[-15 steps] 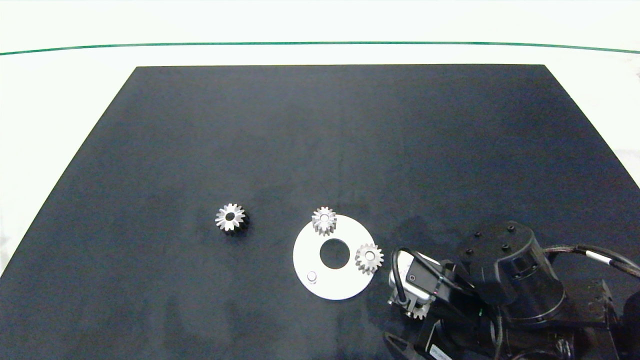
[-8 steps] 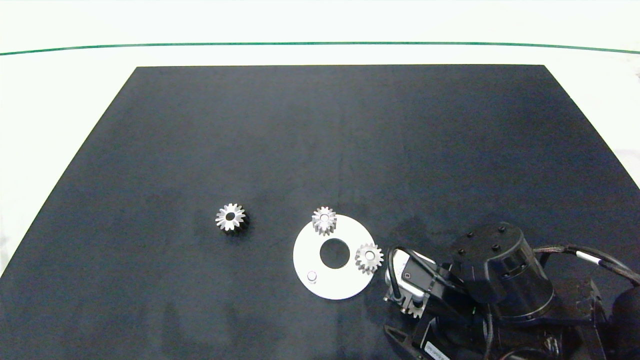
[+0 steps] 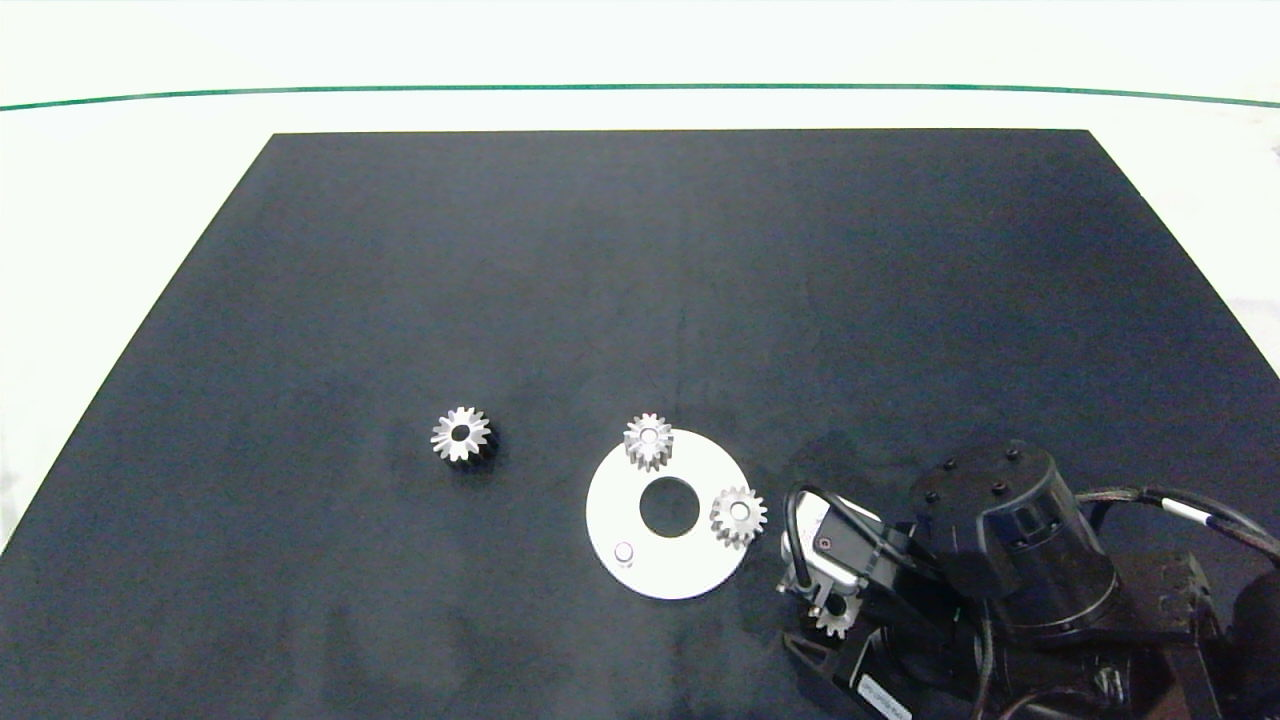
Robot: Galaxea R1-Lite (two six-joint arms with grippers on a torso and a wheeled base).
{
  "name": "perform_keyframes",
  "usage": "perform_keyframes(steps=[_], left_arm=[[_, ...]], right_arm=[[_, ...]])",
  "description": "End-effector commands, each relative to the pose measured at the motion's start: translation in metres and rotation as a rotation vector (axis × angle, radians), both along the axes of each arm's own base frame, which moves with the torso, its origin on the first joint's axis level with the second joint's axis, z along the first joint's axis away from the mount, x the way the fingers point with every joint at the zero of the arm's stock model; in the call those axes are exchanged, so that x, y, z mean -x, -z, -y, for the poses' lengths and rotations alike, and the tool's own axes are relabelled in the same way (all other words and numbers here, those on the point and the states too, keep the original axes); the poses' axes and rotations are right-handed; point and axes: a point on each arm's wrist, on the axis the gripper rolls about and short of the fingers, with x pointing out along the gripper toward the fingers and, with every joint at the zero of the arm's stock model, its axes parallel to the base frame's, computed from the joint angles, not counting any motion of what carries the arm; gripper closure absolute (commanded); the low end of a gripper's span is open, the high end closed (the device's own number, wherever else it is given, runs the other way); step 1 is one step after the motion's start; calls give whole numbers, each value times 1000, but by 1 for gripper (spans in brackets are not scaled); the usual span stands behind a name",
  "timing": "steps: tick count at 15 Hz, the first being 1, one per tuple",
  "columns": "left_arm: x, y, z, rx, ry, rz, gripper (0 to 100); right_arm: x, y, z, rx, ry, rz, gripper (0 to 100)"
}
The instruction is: Remove an incorrectly installed larger gear and replace it with the correct smaller gear
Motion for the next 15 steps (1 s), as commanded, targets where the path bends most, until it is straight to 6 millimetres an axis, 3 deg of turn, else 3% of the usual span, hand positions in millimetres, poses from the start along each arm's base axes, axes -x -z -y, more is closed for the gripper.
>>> perform_keyframes(steps=[1, 15], left_arm=[[-2, 1, 0, -2, -3, -10, 0], [-1, 2, 0, -2, -5, -11, 0]], right_arm=[[1, -2, 3, 2, 3, 2, 36], [5, -2, 9, 21, 11, -16, 64]])
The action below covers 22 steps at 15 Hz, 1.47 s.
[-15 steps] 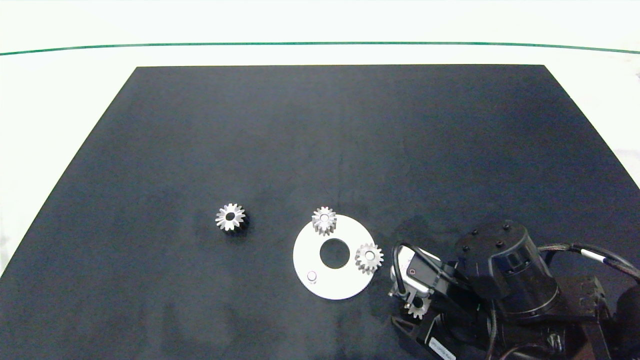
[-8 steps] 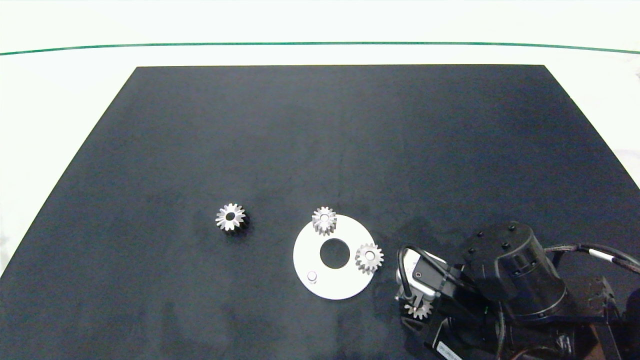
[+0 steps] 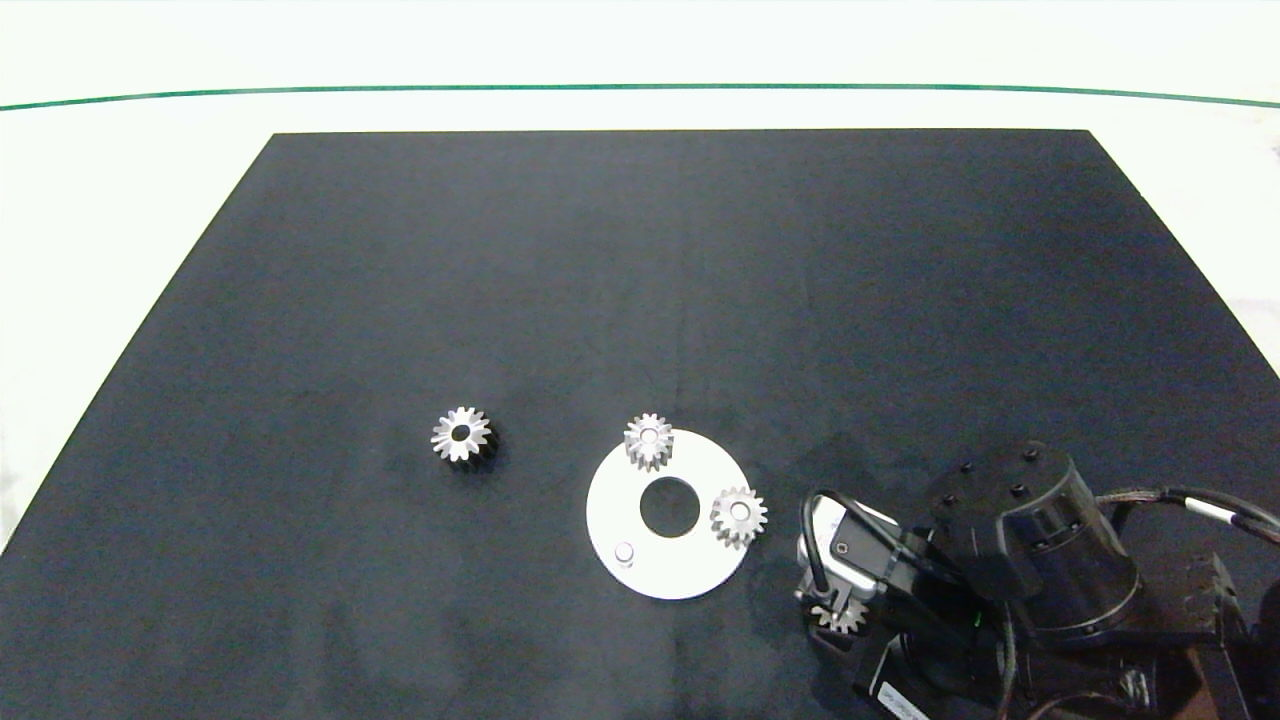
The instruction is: Remove an incorrectly installed larger gear and replace it with the correct smaller gear
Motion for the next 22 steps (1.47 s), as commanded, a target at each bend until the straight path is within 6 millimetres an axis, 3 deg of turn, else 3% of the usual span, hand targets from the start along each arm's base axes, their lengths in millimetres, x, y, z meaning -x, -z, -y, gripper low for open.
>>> perform_keyframes(steps=[1, 5, 10, 14, 17, 22], left_arm=[[0, 0, 0, -1, -3, -3, 0], [1, 2, 0, -1, -3, -5, 0], [2, 3, 0, 0, -2, -5, 0], [7, 11, -1, -2, -1, -8, 0], [13, 8, -1, -1, 0, 24, 0], [31, 5, -2, 0, 3, 95, 0]], right_arm=[[2, -1, 2, 2, -2, 2, 66], [3, -3, 2, -4, -2, 10, 72], [9, -27, 5, -72, -14, 77, 72], [11, -59, -10, -126, -49, 126, 72], [14, -82, -27, -136, -59, 70, 72], [10, -75, -61, -97, -103, 36, 72]])
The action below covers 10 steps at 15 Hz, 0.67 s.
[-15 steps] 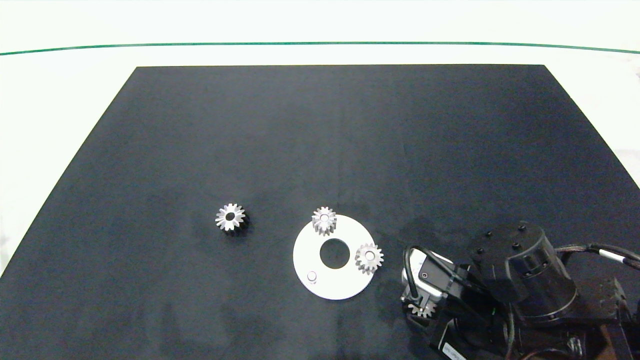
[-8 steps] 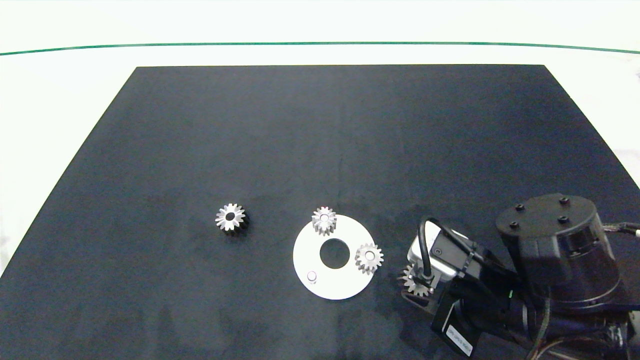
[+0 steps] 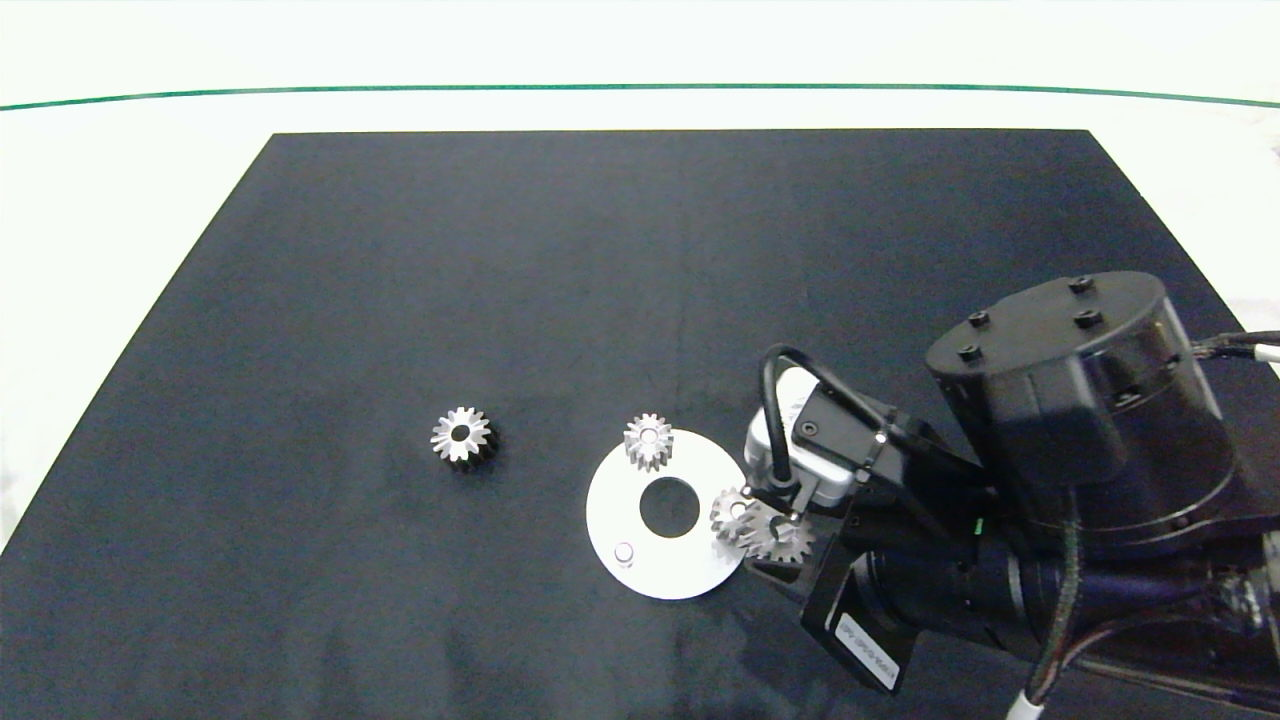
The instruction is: Remove an incorrectly installed larger gear and replace it with the correct smaller gear
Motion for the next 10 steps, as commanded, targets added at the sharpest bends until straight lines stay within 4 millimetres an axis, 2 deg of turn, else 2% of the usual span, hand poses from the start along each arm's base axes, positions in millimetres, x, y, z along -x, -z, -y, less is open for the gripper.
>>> perform_keyframes(steps=[1, 8, 10], left_arm=[[15, -1, -1, -1, 0, 52, 0], [32, -4, -2, 2, -1, 116, 0], [33, -4, -3, 3, -1, 121, 0]], right_arm=[[-5, 12, -27, 45, -23, -10, 72], [-15, 13, -72, 79, -67, -20, 72], [-17, 15, -79, 83, -67, -19, 72]])
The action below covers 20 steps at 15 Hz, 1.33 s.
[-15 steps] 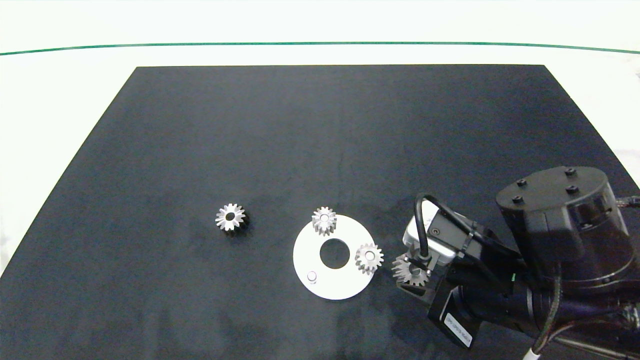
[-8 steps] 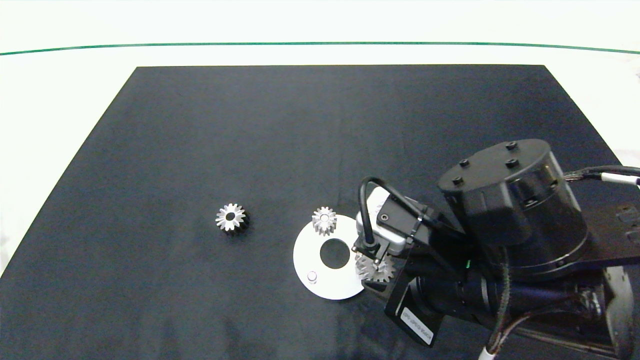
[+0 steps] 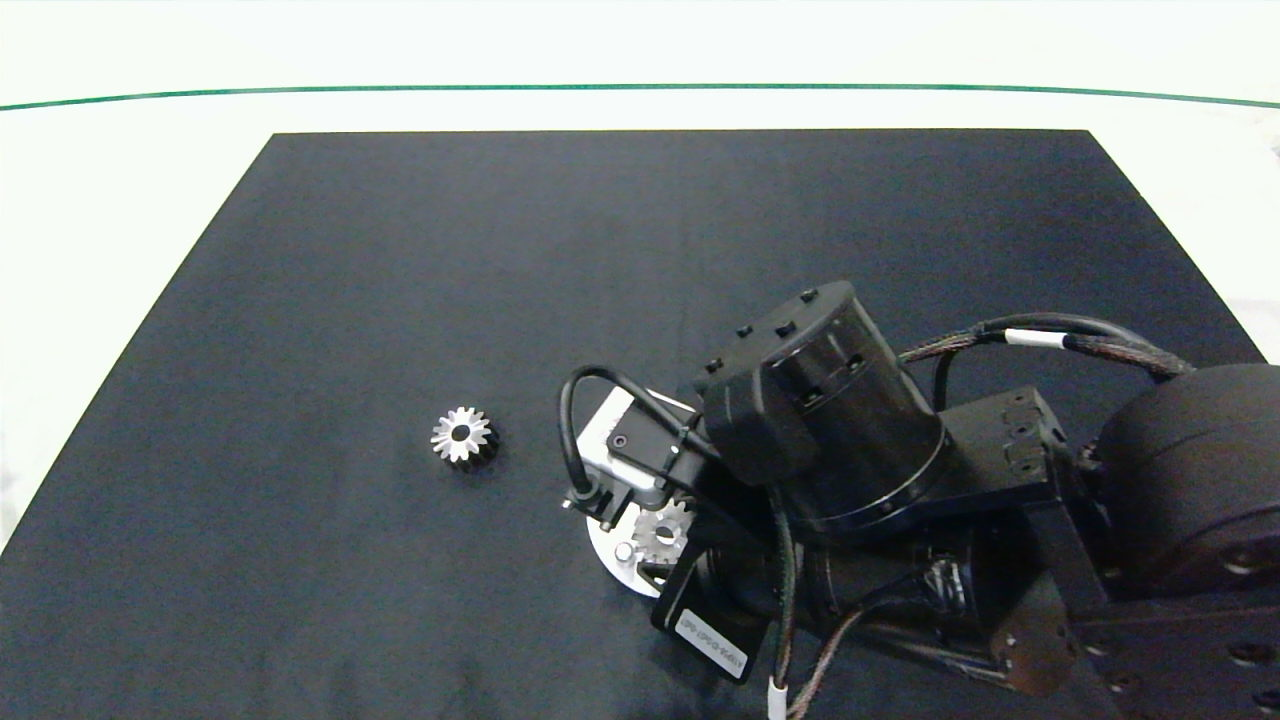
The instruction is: Remove an incorrectly installed larger gear and replace it with the correct smaller gear
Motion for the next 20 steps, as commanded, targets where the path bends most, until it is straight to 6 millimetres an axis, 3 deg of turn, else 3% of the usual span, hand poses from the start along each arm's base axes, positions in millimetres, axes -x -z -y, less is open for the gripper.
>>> perform_keyframes(steps=[1, 9, 20], left_arm=[[3, 1, 0, 0, -1, 9, 0], [5, 4, -1, 0, 0, 9, 0], [9, 9, -1, -2, 2, 7, 0]], right_arm=[[-6, 14, -16, 34, -4, -12, 72], [-15, 31, -31, 72, 5, -26, 72], [-21, 31, -36, 72, 30, -5, 72]])
